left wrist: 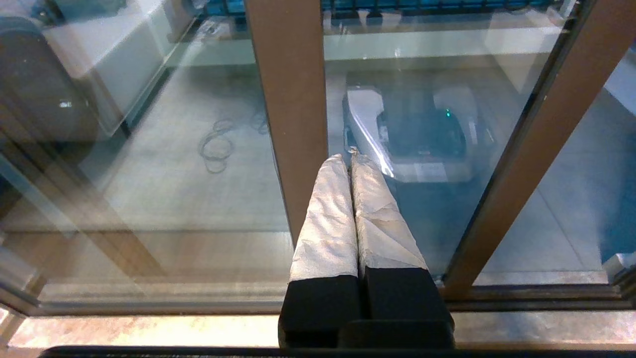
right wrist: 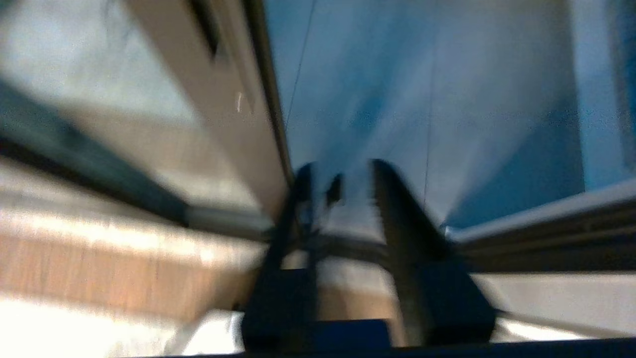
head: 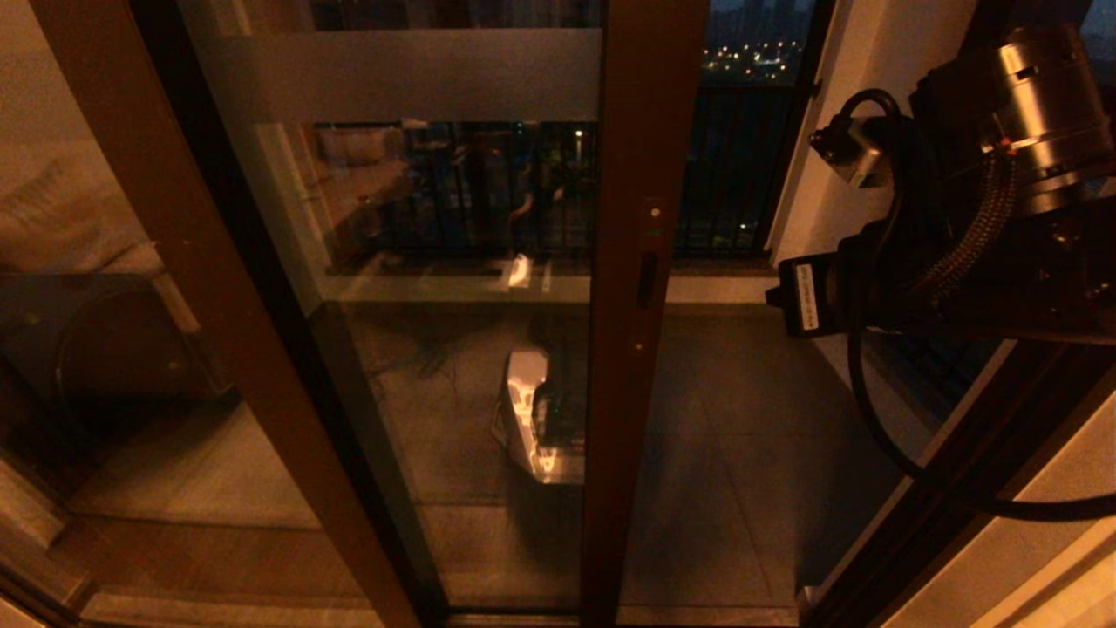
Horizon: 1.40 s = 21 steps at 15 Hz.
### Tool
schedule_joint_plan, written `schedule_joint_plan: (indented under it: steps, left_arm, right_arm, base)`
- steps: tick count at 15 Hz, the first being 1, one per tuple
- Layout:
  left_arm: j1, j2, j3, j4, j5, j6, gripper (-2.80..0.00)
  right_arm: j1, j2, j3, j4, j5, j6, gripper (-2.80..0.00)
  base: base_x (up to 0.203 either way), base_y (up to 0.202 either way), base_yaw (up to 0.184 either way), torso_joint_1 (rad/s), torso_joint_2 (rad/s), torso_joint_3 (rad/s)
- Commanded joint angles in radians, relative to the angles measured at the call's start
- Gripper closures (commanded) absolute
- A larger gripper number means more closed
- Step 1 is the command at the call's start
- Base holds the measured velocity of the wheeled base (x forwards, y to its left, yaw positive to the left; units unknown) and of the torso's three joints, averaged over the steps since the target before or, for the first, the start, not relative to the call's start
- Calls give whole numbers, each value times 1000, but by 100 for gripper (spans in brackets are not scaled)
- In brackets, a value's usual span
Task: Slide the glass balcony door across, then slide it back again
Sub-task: Close the slid door
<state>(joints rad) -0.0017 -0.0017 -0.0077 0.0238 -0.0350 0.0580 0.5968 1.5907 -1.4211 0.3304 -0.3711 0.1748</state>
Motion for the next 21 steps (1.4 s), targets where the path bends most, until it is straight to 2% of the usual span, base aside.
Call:
schedule_joint_plan:
  steps: [1,5,9,17,21]
  left_arm:
    - [0,2,0,1,0,0,0]
    - [0,2,0,1,0,0,0]
    - [0,2,0,1,0,0,0]
    - [0,2,0,0,0,0,0]
    - [0,2,0,0,0,0,0]
  right_arm:
    - [0,37,6,-64,-33,5,-280]
    - [18,67,29,-122,-57,72,-280]
    - [35,128,66,-249,-55,42,-280]
    - [34,255,-58,-299,-55,0,-280]
    - [28,275,-62,-300,-55,-9,-280]
  base:
    - [0,0,0,0,0,0]
    - [0,0,0,0,0,0]
    - [0,0,0,0,0,0]
    - [0,0,0,0,0,0]
    - [0,0,0,0,0,0]
